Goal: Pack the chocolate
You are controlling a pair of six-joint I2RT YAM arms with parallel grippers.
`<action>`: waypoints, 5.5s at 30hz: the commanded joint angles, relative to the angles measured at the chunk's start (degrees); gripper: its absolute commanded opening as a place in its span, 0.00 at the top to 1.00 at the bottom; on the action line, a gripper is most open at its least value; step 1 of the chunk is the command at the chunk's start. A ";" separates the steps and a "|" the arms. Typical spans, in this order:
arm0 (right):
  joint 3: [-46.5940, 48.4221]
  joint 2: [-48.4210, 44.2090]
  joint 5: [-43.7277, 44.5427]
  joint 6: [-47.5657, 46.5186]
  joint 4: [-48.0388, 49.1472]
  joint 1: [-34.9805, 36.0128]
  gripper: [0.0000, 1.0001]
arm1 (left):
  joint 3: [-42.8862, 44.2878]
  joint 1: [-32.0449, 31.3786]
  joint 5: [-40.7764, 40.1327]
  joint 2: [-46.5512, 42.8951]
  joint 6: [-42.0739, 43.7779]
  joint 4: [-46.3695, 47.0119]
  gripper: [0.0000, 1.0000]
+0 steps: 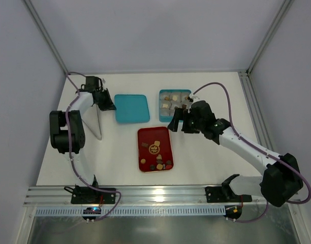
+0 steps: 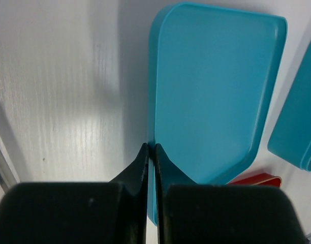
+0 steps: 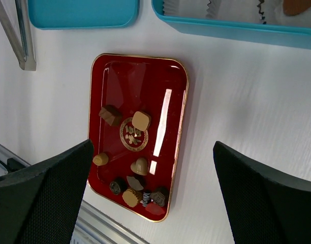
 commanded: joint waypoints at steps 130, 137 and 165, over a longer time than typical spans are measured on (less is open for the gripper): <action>31.94 11.95 -27.81 17.85 -16.23 -17.53 0.96 | -27.40 -76.81 -57.29 -32.19 65.52 51.36 0.23; 30.44 9.66 -28.43 18.46 -15.80 -17.53 0.96 | -26.35 -72.06 -55.09 -30.34 65.25 54.88 0.25; 26.05 5.71 -33.26 19.08 -14.13 -17.53 0.89 | -22.40 -69.16 -54.65 -21.11 78.88 74.75 0.97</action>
